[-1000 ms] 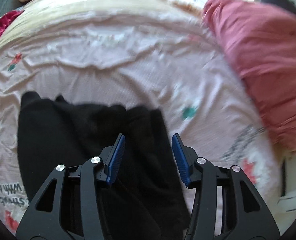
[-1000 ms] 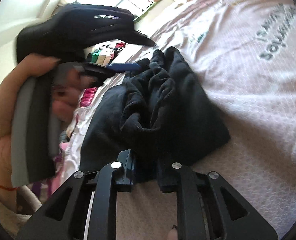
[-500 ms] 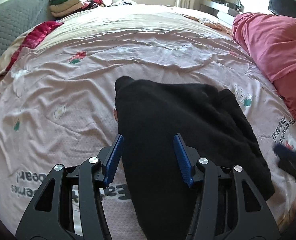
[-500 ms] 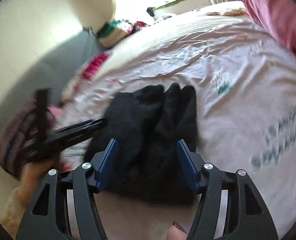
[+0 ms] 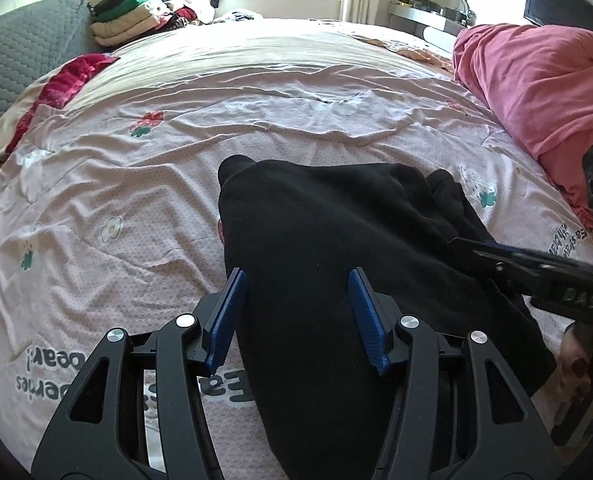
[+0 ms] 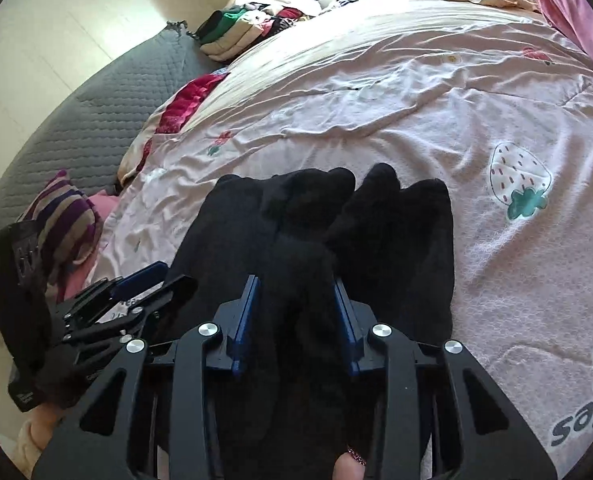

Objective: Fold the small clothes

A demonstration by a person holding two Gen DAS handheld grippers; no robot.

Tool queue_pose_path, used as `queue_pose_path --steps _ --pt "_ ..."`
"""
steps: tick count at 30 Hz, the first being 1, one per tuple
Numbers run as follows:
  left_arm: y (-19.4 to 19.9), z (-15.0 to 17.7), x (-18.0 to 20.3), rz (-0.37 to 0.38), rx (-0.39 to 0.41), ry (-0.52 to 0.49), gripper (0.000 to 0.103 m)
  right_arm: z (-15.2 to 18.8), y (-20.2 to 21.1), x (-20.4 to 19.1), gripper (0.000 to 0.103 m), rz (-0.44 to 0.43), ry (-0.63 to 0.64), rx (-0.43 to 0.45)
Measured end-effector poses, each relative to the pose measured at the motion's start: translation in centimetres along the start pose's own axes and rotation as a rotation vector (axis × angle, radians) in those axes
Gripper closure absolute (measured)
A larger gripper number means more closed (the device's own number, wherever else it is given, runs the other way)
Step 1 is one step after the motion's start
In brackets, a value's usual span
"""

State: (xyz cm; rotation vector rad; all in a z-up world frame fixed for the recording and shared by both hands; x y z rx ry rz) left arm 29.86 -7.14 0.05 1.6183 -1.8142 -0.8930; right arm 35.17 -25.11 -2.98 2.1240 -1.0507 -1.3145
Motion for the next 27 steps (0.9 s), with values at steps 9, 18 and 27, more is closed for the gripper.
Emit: queue_pose_path --steps 9,18,27 --pt "0.1 -0.1 0.2 0.004 0.004 0.002 0.057 0.0 0.5 0.3 0.091 -0.038 -0.021 0.048" --pt "1.1 -0.6 1.3 0.09 0.017 0.02 0.052 -1.1 3.9 0.2 0.093 0.0 0.035 0.137" --pt "0.8 0.6 2.6 0.101 -0.006 -0.01 0.047 -0.7 2.3 4.1 0.088 0.087 -0.017 0.052"
Point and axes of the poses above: each gripper's, at about its wrist camera, not at the fingertips, and y roughly against the way its jaws point, x to its right, z to its underside, the point moved 2 cm from there along -y, roughly the way its jaws point, and after that the axes turned 7 degrees about -y, right-handed, at the moved point
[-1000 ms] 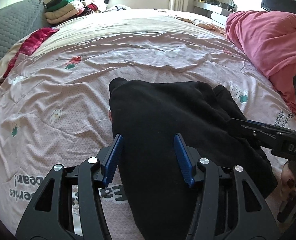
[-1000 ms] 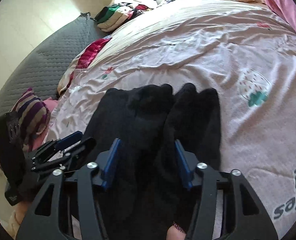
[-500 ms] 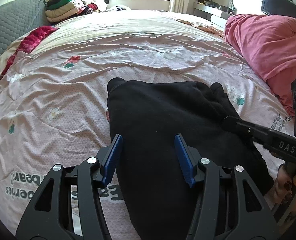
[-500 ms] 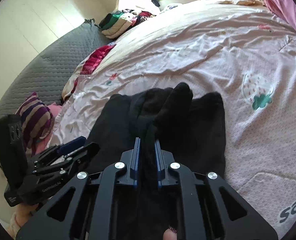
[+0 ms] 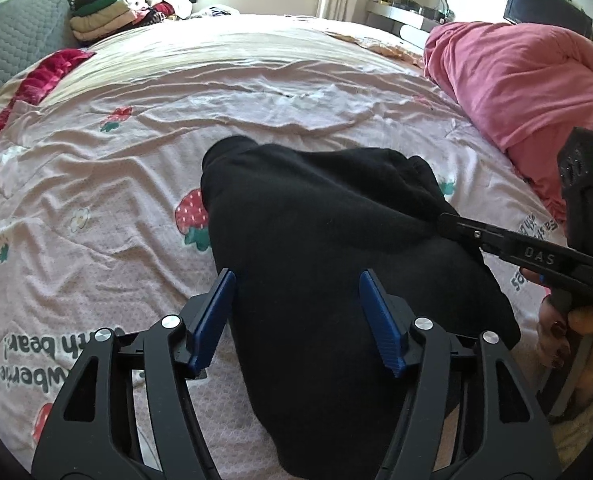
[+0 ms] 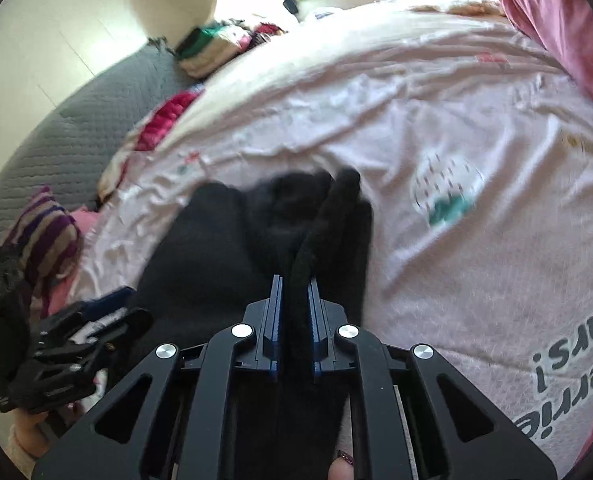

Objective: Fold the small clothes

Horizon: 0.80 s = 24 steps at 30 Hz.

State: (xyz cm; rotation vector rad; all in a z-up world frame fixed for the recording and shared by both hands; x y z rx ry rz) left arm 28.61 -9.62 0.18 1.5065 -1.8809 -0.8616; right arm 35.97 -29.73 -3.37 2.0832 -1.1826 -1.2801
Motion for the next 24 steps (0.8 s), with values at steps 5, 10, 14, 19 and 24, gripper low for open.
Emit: queue_pose_path --steps 5,10,14,19,24 --pt "1.2 0.4 -0.3 0.008 0.014 0.011 0.046 1.2 2.2 -1.9 0.07 0.074 0.083 0.059" --pt "3.9 0.9 0.0 0.012 0.062 0.011 0.043 3.2 7.8 -4.0 0.042 0.064 0.122 0.205" --pt "7.0 1.7 0.6 0.012 0.113 0.001 0.036 5.7 12.3 -5.1 0.016 0.03 0.121 0.327" --pt "10.4 3.0 1.1 0.009 0.169 -0.007 0.028 8.7 15.5 -6.0 0.007 0.031 0.143 0.389" --pt "13.1 4.8 1.4 -0.013 0.216 0.0 0.009 11.1 17.7 -7.1 0.005 0.057 0.175 0.429"
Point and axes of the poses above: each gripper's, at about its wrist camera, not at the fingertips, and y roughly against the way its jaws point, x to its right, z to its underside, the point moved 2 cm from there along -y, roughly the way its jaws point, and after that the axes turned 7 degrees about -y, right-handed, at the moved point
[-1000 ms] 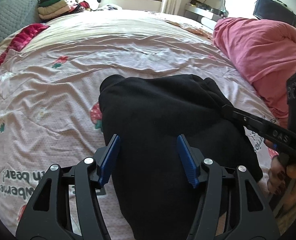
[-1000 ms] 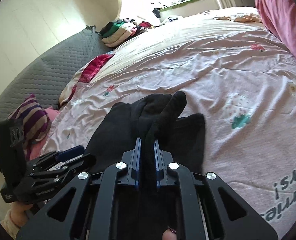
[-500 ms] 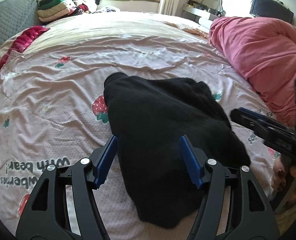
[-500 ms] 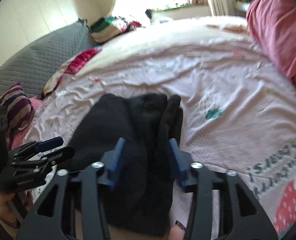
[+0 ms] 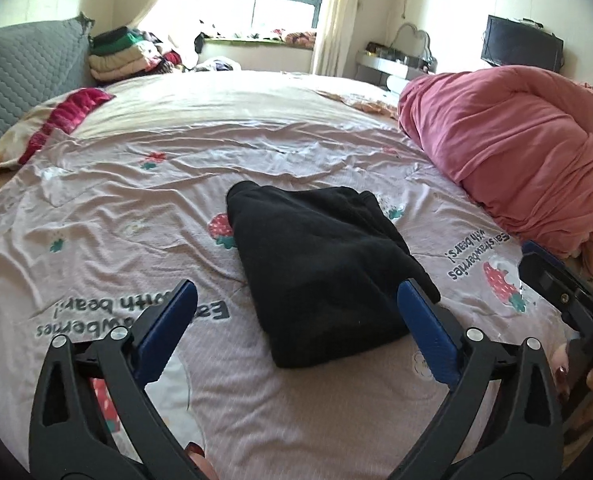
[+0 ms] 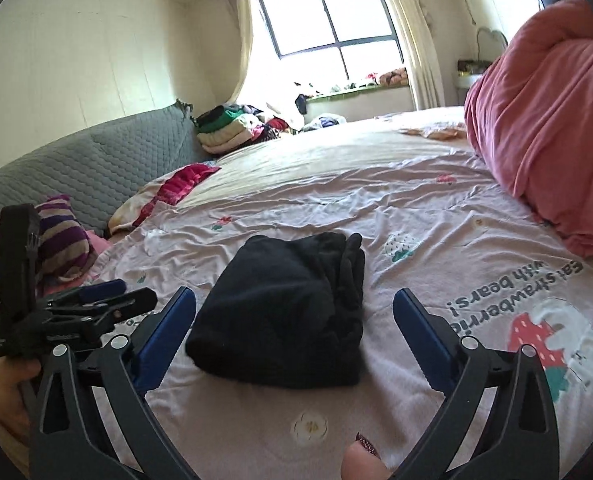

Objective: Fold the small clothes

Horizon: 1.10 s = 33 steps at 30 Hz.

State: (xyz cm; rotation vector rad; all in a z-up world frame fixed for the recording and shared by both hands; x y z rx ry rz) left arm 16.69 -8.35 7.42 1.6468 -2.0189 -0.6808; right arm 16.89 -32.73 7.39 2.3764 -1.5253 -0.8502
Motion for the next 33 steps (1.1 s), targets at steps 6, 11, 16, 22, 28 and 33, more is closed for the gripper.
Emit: queue_pose_path --steps 6,11,16,22,28,33 --pt "1.8 2.0 -0.3 0.002 0.003 0.008 0.009 1.8 2.3 -1.9 0.005 0.037 0.066 0.026" --pt "3.0 4.2 -0.6 -0.003 0.001 0.009 0.009 3.8 3.2 -3.3 0.005 0.065 0.096 0.033" --pt "3.4 6.5 -1.2 -0.01 -0.014 0.013 0.009 5.8 2.9 -3.9 0.005 0.1 0.106 0.013" --pt "3.1 8.7 -2.1 -0.009 -0.025 0.025 0.009 8.3 1.8 -3.8 0.005 0.144 0.084 -0.034" --pt "2.4 10.0 -3.3 -0.016 -0.036 0.053 0.009 10.6 0.3 -3.3 0.005 0.185 0.052 -0.087" --pt "1.7 10.5 -3.8 -0.009 -0.049 0.062 0.009 11.8 -0.4 -3.2 0.005 0.188 0.038 -0.116"
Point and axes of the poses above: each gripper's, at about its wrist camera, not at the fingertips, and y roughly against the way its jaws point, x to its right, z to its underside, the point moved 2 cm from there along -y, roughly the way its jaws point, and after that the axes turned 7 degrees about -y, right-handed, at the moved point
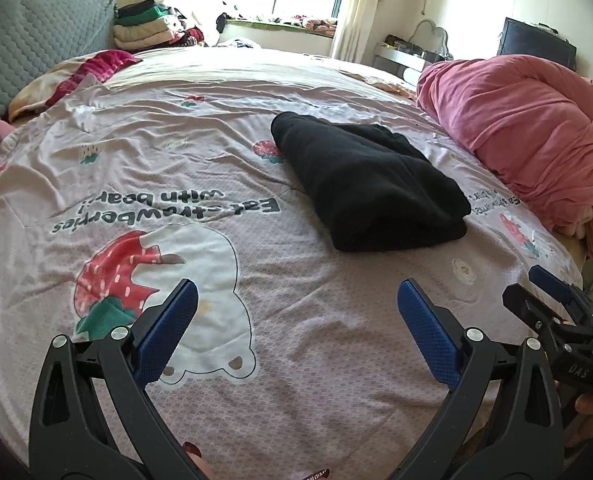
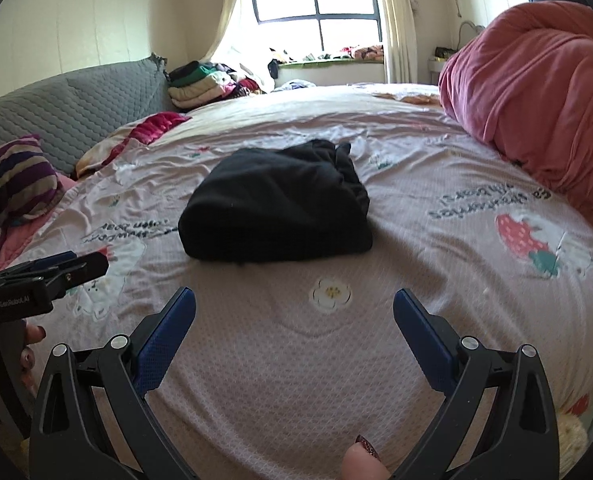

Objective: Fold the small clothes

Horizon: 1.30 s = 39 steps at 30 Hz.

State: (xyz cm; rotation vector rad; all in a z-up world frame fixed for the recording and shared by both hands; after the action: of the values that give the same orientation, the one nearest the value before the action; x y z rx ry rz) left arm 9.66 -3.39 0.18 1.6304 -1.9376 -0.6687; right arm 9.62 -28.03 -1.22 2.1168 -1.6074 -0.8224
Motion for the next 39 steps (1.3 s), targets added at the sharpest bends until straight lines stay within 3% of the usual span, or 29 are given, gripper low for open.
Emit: queue_pose_path --steps 39 --pt "-0.69 0.91 -0.36 -0.052 -0.054 -0.007 0.009 0.26 -0.24 0.82 0.005 0.023 -0.031 -0.017"
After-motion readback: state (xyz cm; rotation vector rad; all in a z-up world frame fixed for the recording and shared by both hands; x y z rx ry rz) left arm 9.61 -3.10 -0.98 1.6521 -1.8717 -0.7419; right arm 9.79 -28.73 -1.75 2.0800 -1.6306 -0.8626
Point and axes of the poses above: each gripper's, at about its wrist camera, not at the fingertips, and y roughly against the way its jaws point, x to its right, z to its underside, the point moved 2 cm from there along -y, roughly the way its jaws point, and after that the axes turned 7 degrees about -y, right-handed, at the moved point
